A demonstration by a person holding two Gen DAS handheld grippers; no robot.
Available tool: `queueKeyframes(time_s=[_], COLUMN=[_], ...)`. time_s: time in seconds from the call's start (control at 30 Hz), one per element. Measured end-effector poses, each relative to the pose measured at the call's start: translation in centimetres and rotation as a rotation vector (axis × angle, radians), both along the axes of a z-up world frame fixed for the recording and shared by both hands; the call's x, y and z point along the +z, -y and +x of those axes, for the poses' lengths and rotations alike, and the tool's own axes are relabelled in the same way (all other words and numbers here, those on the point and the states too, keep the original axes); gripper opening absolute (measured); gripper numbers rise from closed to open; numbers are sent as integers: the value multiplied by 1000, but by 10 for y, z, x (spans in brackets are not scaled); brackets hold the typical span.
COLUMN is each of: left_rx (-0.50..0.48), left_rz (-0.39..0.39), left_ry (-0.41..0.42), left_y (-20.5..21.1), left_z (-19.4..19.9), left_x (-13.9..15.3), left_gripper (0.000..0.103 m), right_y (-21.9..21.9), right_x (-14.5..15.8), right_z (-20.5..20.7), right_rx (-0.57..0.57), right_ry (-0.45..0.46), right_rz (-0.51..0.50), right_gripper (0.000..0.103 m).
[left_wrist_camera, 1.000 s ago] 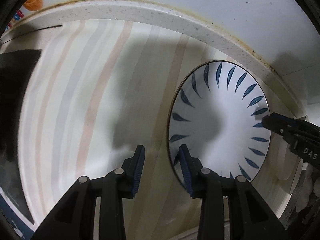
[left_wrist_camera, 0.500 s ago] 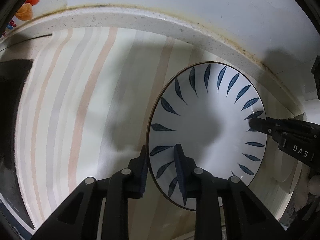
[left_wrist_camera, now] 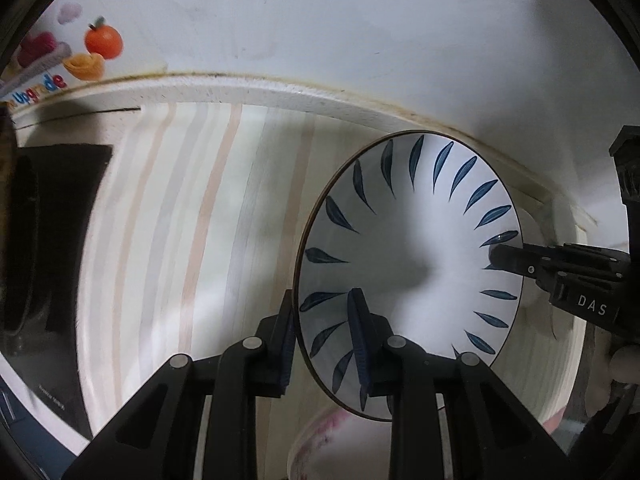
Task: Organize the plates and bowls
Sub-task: 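Carry the blue-leaf plate with both grippers onto the pink-flower plate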
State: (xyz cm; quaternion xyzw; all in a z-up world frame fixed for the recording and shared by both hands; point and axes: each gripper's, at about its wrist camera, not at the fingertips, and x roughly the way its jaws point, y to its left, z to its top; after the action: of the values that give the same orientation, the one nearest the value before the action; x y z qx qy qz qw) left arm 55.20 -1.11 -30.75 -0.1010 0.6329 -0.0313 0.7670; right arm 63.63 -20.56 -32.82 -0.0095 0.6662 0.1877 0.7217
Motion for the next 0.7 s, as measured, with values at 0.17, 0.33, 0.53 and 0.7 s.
queueKeyframes(time_s=[0.17, 0.33, 0.53, 0.7], left_rx=[-41, -89, -146, -190], left_rz=[-3, 0, 8, 26], left_ry=[37, 47, 29, -22], left_y=[-5, -11, -4, 7], left_z=[-39, -78, -114, -132], left_x=[26, 35, 26, 0], left_gripper=[22, 22, 22, 22], right_y=[3, 8, 17, 28], right_x=[28, 39, 24, -1], right_z=[-49, -104, -161, -195], right_rx=[-19, -56, -106, -157], right_ry=[25, 24, -16, -64], right_rz=[2, 15, 30, 41], right_gripper=[17, 17, 17, 17])
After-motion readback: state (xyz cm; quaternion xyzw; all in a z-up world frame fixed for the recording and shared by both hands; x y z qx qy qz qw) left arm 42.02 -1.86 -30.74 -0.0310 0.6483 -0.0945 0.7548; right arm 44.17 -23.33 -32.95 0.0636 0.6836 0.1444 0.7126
